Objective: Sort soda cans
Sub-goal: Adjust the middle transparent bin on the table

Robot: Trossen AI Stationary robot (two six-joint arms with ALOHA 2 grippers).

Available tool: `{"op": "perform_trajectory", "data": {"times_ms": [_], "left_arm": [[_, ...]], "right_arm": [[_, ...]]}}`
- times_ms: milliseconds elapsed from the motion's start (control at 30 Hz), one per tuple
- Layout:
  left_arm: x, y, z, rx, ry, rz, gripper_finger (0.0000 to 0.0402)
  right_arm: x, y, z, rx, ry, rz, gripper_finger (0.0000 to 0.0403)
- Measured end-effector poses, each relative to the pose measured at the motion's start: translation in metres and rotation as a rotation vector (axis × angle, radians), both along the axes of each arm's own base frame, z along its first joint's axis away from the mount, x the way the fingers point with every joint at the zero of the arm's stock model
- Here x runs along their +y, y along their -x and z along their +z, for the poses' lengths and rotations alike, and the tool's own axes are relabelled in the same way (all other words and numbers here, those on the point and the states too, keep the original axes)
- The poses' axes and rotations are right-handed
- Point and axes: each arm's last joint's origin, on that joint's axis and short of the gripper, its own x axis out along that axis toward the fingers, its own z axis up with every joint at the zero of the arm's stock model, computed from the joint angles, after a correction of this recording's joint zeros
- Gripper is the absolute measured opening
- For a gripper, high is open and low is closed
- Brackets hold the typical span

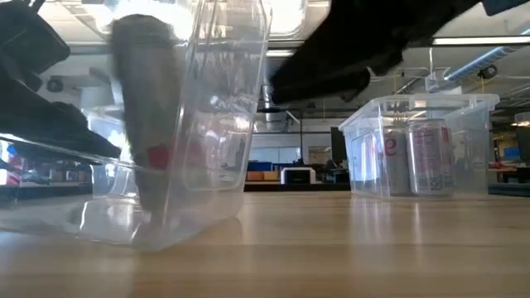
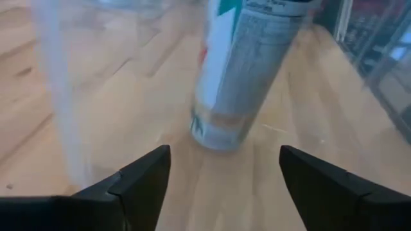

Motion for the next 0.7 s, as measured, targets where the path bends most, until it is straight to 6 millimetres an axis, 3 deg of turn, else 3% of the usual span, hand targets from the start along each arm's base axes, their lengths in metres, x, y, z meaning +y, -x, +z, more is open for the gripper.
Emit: {"op": "perform_trajectory", "data": {"times_ms": [267, 700], "left_arm": [[0.002, -0.004, 0.0012, 0.005, -0.056, -0.019, 0.0316], [-0.0026, -0.0104, 0.0074, -0.006, -0.054, -0.027, 0.0318]], "right_arm": [[-0.0008, -0.0053, -0.0001, 0.014, 0.016, -0.022, 0.0221], [-0.0009, -0.0051, -0.0013, 0.022, 0.028, -0.017, 0.0296]]}}
